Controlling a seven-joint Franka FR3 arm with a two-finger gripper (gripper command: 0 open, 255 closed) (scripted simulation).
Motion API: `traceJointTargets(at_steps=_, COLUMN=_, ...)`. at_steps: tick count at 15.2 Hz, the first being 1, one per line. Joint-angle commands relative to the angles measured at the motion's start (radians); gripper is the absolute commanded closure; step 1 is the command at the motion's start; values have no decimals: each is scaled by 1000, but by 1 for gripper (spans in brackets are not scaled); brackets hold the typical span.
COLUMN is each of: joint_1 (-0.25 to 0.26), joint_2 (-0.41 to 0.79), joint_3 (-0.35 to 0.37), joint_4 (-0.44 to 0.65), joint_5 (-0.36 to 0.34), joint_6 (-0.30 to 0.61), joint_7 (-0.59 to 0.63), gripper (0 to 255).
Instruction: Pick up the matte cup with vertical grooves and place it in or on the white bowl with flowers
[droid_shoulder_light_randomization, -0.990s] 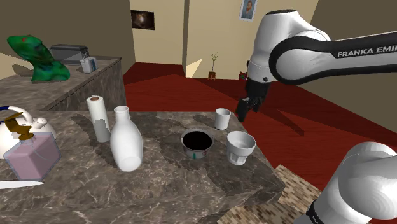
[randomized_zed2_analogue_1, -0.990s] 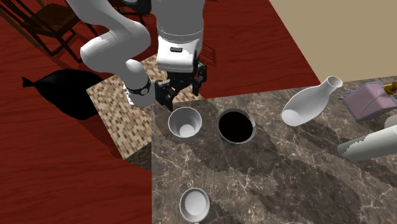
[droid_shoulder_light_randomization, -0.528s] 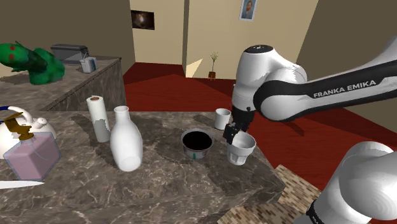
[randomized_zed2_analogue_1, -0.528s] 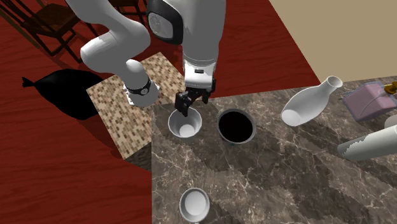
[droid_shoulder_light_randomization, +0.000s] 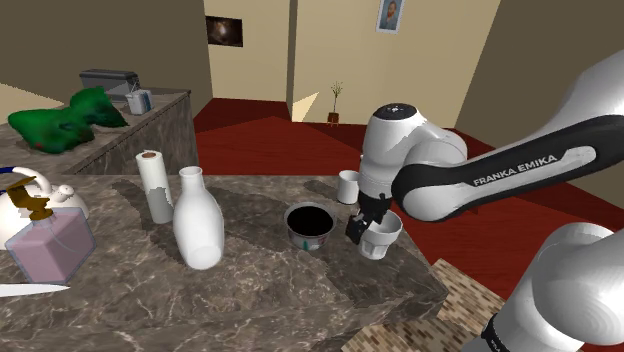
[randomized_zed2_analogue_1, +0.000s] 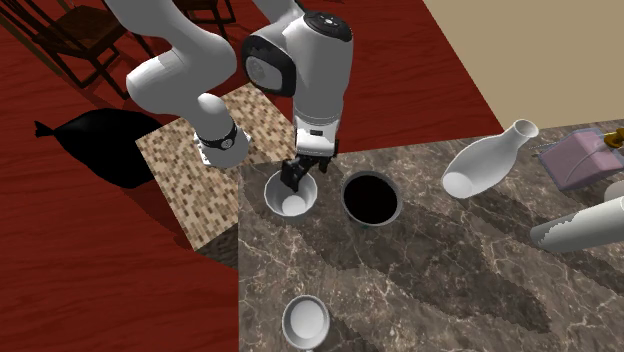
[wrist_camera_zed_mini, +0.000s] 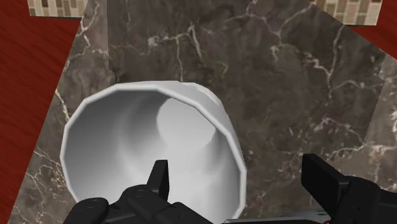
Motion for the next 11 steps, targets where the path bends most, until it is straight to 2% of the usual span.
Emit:
traceJointTargets(at_steps=1, joint_1=-13, joint_2=31, joint_3=5, joint_4=-19, joint_5=-13, joint_6=50, joint_7=8, gripper=0)
traceJointTargets(at_steps=9, joint_1=-13, joint_2=31, joint_3=5, joint_4=-19, joint_5=-13, joint_6=50, joint_7=8, gripper=0)
traceJointTargets(at_steps=10, joint_1=-13, joint_2=31, joint_3=5, joint_4=-19, joint_5=-13, joint_6=50, joint_7=8, gripper=255)
traceJointTargets(at_steps=11, joint_1=-13, joint_2=31, joint_3=5, joint_4=-19, joint_5=-13, joint_6=50, joint_7=8, gripper=255)
